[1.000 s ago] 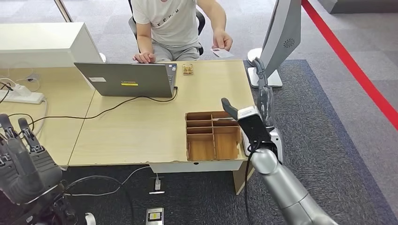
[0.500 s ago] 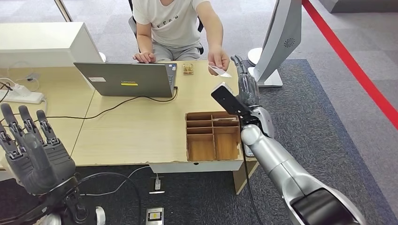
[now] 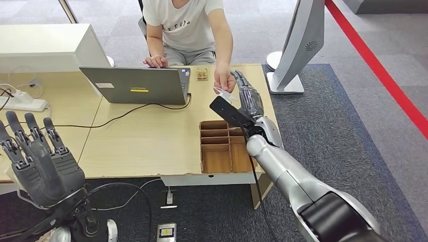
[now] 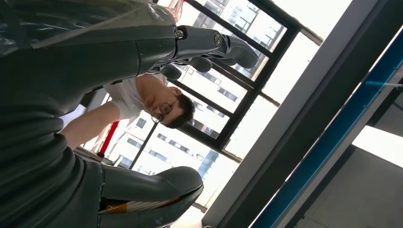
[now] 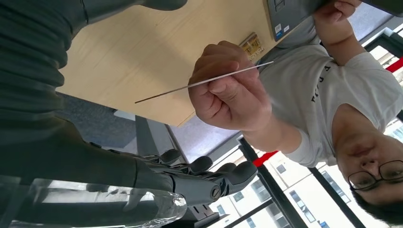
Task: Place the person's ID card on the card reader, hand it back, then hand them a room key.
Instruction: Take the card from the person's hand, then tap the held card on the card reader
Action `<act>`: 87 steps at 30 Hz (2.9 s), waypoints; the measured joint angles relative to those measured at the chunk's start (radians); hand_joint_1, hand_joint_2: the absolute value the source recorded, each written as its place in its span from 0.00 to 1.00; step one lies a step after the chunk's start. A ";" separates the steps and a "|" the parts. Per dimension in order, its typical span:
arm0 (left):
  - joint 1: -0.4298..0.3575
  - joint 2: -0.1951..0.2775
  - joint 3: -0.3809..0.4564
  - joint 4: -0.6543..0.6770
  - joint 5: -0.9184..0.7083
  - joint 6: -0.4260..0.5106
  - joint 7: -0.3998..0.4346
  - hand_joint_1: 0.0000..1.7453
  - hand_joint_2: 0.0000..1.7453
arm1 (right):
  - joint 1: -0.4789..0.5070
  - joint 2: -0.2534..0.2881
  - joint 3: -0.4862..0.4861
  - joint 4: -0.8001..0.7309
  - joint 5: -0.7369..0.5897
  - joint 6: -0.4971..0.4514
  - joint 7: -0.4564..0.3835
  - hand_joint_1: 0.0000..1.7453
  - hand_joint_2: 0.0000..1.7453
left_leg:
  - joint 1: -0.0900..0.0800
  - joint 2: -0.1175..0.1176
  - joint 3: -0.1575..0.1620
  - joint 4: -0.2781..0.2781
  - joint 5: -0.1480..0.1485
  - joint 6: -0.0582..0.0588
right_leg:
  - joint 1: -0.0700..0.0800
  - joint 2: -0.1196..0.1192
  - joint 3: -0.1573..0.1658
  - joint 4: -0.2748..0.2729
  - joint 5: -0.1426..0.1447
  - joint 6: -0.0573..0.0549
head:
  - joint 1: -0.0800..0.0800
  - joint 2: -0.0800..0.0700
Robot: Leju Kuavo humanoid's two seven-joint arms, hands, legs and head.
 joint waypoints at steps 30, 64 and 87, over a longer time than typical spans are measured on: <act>0.003 -0.023 0.066 0.035 -0.014 -0.041 0.000 0.00 1.00 | -0.033 0.014 0.028 0.115 0.001 -0.005 0.036 1.00 1.00 | 0.000 0.000 0.000 0.000 0.000 0.000 | 0.000 0.000 0.000 0.000 0.000 0.000 | 0.000 0.000; 0.025 -0.026 0.099 0.007 -0.018 0.027 0.000 0.00 1.00 | -0.065 -0.194 0.013 -0.015 -0.112 -0.182 0.045 1.00 1.00 | 0.000 0.000 0.001 0.001 0.000 0.000 | 0.000 0.000 0.000 -0.001 0.000 0.000 | 0.000 0.000; 0.123 -0.006 0.106 -0.096 -0.025 0.155 0.000 0.00 1.00 | 0.370 -0.528 -0.111 -0.592 0.050 -0.186 0.293 1.00 1.00 | 0.000 0.000 0.001 0.001 0.000 0.000 | 0.000 0.000 0.001 -0.001 0.000 0.000 | 0.000 0.000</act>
